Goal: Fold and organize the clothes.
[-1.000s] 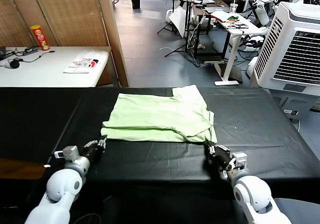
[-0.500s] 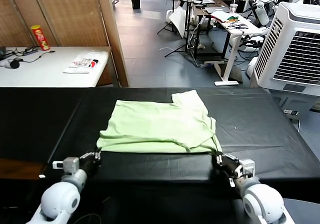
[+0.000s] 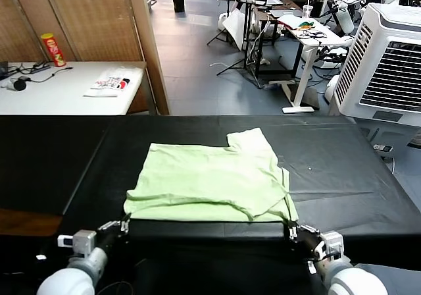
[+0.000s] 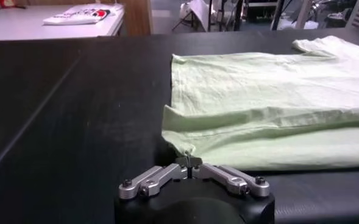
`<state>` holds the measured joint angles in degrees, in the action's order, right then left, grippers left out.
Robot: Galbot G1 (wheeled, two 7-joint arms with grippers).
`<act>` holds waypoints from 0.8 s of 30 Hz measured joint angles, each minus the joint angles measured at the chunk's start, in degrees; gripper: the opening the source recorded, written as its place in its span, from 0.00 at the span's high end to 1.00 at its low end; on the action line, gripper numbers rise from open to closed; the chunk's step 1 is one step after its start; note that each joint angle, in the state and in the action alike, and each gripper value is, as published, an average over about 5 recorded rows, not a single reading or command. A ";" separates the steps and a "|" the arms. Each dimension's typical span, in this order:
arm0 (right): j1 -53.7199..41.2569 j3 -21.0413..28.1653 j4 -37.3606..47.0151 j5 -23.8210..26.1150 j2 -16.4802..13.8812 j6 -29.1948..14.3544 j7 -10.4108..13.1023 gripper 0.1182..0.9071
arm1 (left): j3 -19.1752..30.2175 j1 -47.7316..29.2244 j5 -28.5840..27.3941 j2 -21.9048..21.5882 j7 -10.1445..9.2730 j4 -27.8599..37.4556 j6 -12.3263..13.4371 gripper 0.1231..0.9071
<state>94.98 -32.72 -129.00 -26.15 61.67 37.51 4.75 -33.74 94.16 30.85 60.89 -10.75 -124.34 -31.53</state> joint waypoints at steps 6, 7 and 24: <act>2.28 -2.37 -4.67 -1.85 -0.34 0.89 0.98 0.26 | -0.91 2.30 -0.31 0.17 -1.32 -2.15 -1.42 0.50; 2.46 -2.86 -5.39 -2.37 -0.45 0.88 0.96 0.22 | -1.17 2.73 -0.21 0.18 -1.63 -2.64 -1.78 0.43; -30.38 5.97 14.15 -7.53 -0.49 0.18 4.79 0.14 | 0.95 -15.99 9.57 -3.25 -2.68 1.44 -4.85 0.14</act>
<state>64.60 -26.76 -114.85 -33.69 61.18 37.69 9.54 -32.80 78.17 40.42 57.64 -13.43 -122.90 -36.38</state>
